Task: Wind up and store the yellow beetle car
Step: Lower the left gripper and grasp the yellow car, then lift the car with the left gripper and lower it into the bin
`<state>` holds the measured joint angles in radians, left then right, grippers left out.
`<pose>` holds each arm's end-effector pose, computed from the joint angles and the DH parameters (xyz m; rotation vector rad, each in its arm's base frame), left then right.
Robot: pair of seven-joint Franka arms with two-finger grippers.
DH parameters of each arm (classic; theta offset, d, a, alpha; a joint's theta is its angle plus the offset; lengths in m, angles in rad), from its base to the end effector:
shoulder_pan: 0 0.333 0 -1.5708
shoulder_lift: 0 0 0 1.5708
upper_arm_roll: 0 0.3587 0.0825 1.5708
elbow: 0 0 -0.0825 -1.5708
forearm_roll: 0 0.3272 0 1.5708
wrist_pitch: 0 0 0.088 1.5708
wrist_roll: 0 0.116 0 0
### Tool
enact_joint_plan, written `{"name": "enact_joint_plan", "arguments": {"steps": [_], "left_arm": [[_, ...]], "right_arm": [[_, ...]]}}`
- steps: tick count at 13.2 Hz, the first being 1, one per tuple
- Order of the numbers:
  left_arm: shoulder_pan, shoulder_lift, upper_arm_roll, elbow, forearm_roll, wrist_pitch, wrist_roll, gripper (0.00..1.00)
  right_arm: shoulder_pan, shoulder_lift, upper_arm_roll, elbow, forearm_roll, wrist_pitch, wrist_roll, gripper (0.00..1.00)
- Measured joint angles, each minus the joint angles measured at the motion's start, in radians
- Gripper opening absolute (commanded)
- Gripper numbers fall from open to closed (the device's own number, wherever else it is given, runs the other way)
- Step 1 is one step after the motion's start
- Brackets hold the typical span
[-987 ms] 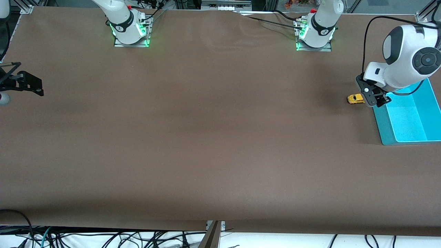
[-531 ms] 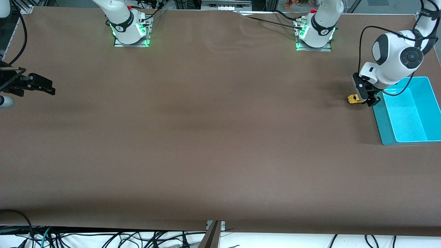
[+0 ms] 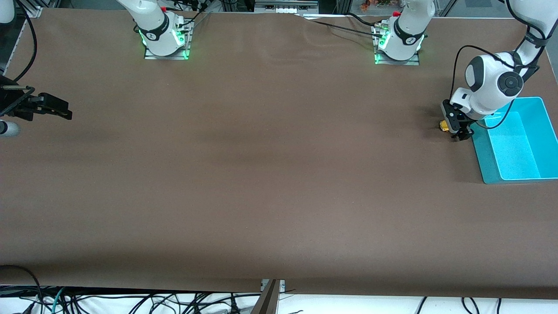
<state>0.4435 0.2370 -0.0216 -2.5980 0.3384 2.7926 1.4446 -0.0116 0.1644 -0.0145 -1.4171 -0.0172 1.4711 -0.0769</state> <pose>0.3914 0.1599 0.2550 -2.4336 1.9339 0.1673 0.5426 -0.0155 0.6274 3.1219 0.0782 -0.1739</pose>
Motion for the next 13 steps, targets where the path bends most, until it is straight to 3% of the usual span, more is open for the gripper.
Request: {"name": "enact_joint_plan", "arguments": {"steps": [2,4,10,13], "left_arm": [[0.004,0.0,0.0,0.002,0.0,0.003,0.001,0.39],[0.009,0.0,0.0,0.002,0.0,0.003,0.002,0.14],[0.013,-0.02,-0.01,0.012,0.0,-0.011,0.04,0.12],[0.016,-0.118,-0.086,0.031,-0.009,-0.18,0.039,0.1]], "right_arm": [[-0.001,0.001,-0.002,0.0,0.0,0.0,0.0,1.0],[-0.002,0.004,-0.003,0.0,0.0,0.0,0.0,1.0],[-0.002,0.005,-0.004,0.0,0.0,0.0,0.0,1.0],[-0.002,0.005,-0.004,0.0,0.0,0.0,0.0,1.0]]}}
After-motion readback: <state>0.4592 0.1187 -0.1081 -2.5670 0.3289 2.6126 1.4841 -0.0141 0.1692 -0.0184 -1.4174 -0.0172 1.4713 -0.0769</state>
